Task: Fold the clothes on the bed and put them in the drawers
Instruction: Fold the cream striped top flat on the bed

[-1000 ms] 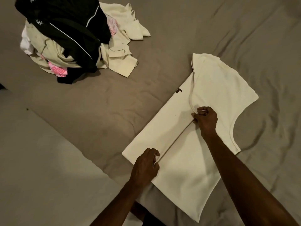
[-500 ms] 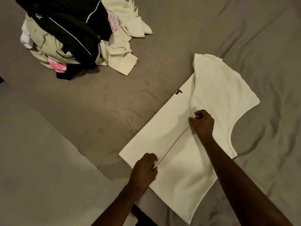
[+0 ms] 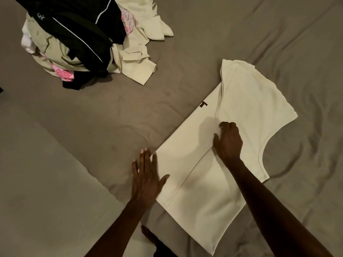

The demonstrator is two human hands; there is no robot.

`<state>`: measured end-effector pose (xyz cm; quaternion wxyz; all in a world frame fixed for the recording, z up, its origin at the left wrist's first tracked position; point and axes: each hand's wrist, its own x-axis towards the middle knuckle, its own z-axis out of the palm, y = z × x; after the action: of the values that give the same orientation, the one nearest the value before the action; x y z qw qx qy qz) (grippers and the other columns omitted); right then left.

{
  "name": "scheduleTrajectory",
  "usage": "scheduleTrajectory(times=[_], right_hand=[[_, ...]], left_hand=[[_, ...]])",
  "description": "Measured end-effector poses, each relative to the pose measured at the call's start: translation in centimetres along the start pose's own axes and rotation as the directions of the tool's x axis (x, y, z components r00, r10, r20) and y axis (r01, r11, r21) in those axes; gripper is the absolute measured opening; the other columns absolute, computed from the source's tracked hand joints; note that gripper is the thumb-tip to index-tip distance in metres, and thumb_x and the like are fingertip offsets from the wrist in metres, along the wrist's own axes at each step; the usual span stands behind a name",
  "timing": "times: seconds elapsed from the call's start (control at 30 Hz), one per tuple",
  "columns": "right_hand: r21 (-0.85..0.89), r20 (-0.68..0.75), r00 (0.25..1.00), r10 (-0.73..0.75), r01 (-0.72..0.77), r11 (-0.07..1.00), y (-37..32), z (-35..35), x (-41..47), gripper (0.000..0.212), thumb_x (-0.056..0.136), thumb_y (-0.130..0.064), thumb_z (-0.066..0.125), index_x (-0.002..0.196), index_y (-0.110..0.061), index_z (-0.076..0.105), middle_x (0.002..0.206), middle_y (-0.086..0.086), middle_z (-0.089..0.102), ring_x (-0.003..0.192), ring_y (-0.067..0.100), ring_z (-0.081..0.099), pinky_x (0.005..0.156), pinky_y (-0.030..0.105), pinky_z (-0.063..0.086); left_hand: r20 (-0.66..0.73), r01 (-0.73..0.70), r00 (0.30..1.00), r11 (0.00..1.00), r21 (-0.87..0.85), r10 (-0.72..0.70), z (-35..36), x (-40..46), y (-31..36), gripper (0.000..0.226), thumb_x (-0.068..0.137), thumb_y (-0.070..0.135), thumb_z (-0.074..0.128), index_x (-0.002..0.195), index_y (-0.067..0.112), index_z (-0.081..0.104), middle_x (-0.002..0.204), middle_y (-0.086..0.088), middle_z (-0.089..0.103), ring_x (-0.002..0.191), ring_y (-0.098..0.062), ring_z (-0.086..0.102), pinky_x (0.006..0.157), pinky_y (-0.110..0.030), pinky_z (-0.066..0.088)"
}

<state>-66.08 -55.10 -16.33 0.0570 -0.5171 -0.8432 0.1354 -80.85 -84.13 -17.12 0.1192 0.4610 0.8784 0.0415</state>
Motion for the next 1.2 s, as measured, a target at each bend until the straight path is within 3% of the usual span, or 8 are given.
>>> scheduleTrajectory(times=[0.13, 0.37, 0.53, 0.67, 0.83, 0.97, 1.0, 1.2], right_hand=[[-0.012, 0.023, 0.998, 0.057, -0.056, 0.998, -0.1, 0.6, 0.4, 0.020, 0.093, -0.014, 0.062, 0.112, -0.008, 0.064, 0.103, 0.013, 0.058, 0.100, 0.035, 0.054, 0.063, 0.035, 0.039], [0.270, 0.034, 0.974, 0.224, -0.225, 0.936, 1.4, -0.2, 0.9, 0.021, 0.091, -0.032, 0.074, 0.103, -0.015, 0.074, 0.101, 0.007, 0.065, 0.102, 0.025, 0.060, 0.075, 0.035, 0.049], [0.420, 0.024, 0.959, 0.284, -0.267, 0.867, 2.5, -1.7, 4.1, 0.020, 0.091, -0.029, 0.073, 0.101, -0.011, 0.072, 0.099, 0.005, 0.067, 0.090, 0.022, 0.066, 0.075, 0.030, 0.044], [0.499, 0.068, 0.937, 0.342, -0.328, 0.802, 2.5, -1.9, 9.0, 0.026, 0.079, -0.033, 0.086, 0.095, -0.018, 0.071, 0.084, -0.003, 0.071, 0.082, 0.018, 0.068, 0.076, 0.034, 0.054], [0.479, 0.134, 0.917, 0.377, -0.393, 0.785, 1.1, 0.3, 11.6, 0.037, 0.071, -0.049, 0.088, 0.083, -0.024, 0.065, 0.067, -0.006, 0.069, 0.075, 0.019, 0.069, 0.069, 0.036, 0.055], [0.545, 0.151, 0.895, 0.421, -0.430, 0.720, 1.5, 1.7, 11.7, 0.028, 0.075, -0.041, 0.088, 0.082, -0.023, 0.067, 0.065, -0.008, 0.067, 0.072, 0.015, 0.068, 0.072, 0.035, 0.055], [0.571, 0.147, 0.894, 0.424, -0.427, 0.702, 1.8, 1.9, 11.6, 0.027, 0.076, -0.040, 0.087, 0.081, -0.022, 0.067, 0.065, -0.008, 0.066, 0.070, 0.013, 0.066, 0.070, 0.033, 0.054], [0.605, 0.096, 0.925, 0.368, -0.348, 0.716, 1.8, 2.3, 10.8, 0.025, 0.080, -0.040, 0.083, 0.084, -0.026, 0.063, 0.072, -0.006, 0.063, 0.070, 0.011, 0.062, 0.065, 0.029, 0.048]], left_hand=[[0.046, 0.004, 0.999, 0.999, -0.037, -0.002, 0.8, -0.8, -1.0, 0.100, 0.098, 0.071, 0.041, 0.161, 0.000, 0.011, 0.169, -0.022, 0.005, 0.158, -0.035, 0.005, 0.124, -0.056, 0.017], [0.020, 0.006, 1.000, 1.000, 0.012, -0.007, 0.1, 0.3, 0.6, 0.109, 0.089, 0.081, 0.046, 0.161, 0.002, 0.020, 0.167, -0.026, 0.014, 0.155, -0.040, 0.016, 0.122, -0.059, 0.013], [-0.129, -0.160, 0.981, 0.983, -0.092, 0.147, -0.9, 5.4, 4.8, 0.072, 0.094, 0.056, 0.061, 0.143, 0.004, 0.053, 0.147, -0.017, 0.050, 0.133, -0.037, 0.048, 0.107, -0.052, 0.037], [-0.155, -0.168, 0.981, 0.910, -0.378, 0.116, -1.5, 14.2, 9.9, 0.051, 0.094, 0.034, 0.055, 0.136, 0.005, 0.057, 0.122, -0.009, 0.060, 0.106, -0.031, 0.058, 0.095, -0.043, 0.046], [0.020, 0.068, 0.997, 0.655, -0.753, -0.081, -2.7, 28.2, 16.5, 0.039, 0.089, 0.008, 0.061, 0.128, 0.005, 0.061, 0.114, -0.006, 0.069, 0.097, -0.019, 0.067, 0.093, -0.036, 0.054], [0.412, 0.414, 0.894, -0.027, -0.910, -0.175, -4.3, 37.2, 20.8, 0.046, 0.088, -0.002, 0.066, 0.133, 0.003, 0.053, 0.106, -0.011, 0.065, 0.099, -0.025, 0.071, 0.095, -0.040, 0.058], [0.440, 0.430, 0.884, -0.090, -0.898, -0.161, -4.5, 38.6, 21.7, 0.048, 0.088, -0.004, 0.066, 0.133, 0.002, 0.051, 0.104, -0.013, 0.064, 0.094, -0.025, 0.070, 0.093, -0.040, 0.059], [0.374, 0.367, 0.923, -0.080, -0.927, -0.096, -5.4, 42.2, 25.1, 0.041, 0.082, -0.008, 0.072, 0.121, 0.003, 0.065, 0.109, -0.011, 0.075, 0.091, -0.022, 0.072, 0.077, -0.035, 0.060]])
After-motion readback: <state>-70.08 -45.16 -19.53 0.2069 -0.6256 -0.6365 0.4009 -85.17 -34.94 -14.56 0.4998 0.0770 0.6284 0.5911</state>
